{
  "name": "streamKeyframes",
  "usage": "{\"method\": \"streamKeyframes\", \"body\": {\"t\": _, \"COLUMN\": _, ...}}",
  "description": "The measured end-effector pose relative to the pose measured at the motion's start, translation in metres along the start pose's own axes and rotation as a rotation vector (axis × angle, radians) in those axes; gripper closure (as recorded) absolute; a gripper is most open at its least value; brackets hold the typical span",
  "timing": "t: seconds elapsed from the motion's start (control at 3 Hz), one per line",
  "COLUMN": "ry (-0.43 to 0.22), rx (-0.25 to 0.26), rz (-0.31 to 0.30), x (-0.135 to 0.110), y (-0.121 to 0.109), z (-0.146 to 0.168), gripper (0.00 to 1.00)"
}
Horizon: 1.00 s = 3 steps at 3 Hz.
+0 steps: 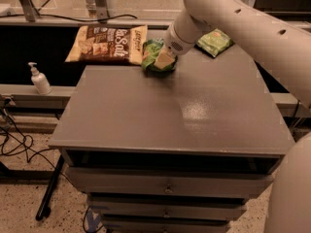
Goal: Move green rice chip bag near brown chip bag
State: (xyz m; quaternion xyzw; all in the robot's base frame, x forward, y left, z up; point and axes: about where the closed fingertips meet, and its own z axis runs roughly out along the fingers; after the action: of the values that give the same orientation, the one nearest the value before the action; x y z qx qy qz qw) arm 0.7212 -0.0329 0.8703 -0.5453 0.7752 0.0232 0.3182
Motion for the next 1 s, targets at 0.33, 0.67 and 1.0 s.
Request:
{"method": "streamKeyframes", "body": {"t": 0.33, "ry": -0.002, "rx": -0.004, "rz": 0.007, "x": 0.001, "y": 0.001, "z": -0.001, "gripper": 0.00}}
{"method": "streamKeyframes", "body": {"t": 0.67, "ry": -0.002, "rx": 0.001, "rz": 0.010, "x": 0.005, "y": 0.002, "z": -0.008, "gripper": 0.00}}
{"method": "streamKeyframes", "body": {"t": 1.0, "ry": -0.009, "rx": 0.024, "rz": 0.018, "x": 0.023, "y": 0.004, "z": -0.036, "gripper": 0.00}}
